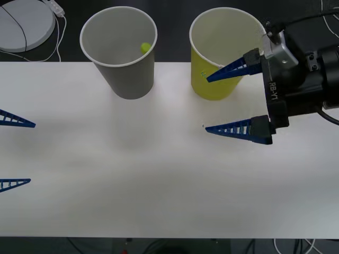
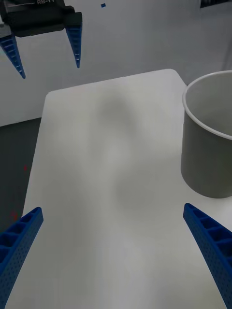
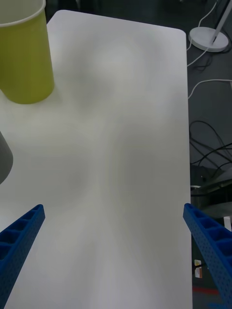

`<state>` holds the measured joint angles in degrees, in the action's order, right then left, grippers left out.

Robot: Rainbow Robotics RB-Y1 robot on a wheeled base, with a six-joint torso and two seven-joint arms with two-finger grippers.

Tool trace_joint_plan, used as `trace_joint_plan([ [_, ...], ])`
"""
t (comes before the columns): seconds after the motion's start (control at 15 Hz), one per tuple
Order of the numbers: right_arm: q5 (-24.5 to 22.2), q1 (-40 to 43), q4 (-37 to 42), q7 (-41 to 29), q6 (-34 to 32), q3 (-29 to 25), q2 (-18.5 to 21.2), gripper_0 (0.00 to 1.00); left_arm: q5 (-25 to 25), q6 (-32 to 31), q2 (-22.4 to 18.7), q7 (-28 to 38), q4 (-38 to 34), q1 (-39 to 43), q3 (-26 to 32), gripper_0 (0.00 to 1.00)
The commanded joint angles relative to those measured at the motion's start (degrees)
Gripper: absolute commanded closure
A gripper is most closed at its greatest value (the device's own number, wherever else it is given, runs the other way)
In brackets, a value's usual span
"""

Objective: Put the can into the green bin and the plastic bottle into the gray bin

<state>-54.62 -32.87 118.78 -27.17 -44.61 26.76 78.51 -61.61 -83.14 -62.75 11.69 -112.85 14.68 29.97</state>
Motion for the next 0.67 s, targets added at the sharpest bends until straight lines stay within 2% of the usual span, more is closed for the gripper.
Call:
trace_joint_plan([
  [0.07,2.2,9.2,1.5,5.6,-3.0,-8.0,0.3,0.00,0.0,0.0,0.0,0.0,0.0,0.0,0.0,0.00],
  [0.27,2.5,18.8,3.0,10.0,-7.5,-17.3,-0.7,0.00,0.0,0.0,0.0,0.0,0.0,0.0,0.0,0.00],
  [0.67,2.6,33.2,7.1,17.3,-11.7,-30.2,-2.0,0.00,0.0,0.0,0.0,0.0,0.0,0.0,0.0,0.00],
])
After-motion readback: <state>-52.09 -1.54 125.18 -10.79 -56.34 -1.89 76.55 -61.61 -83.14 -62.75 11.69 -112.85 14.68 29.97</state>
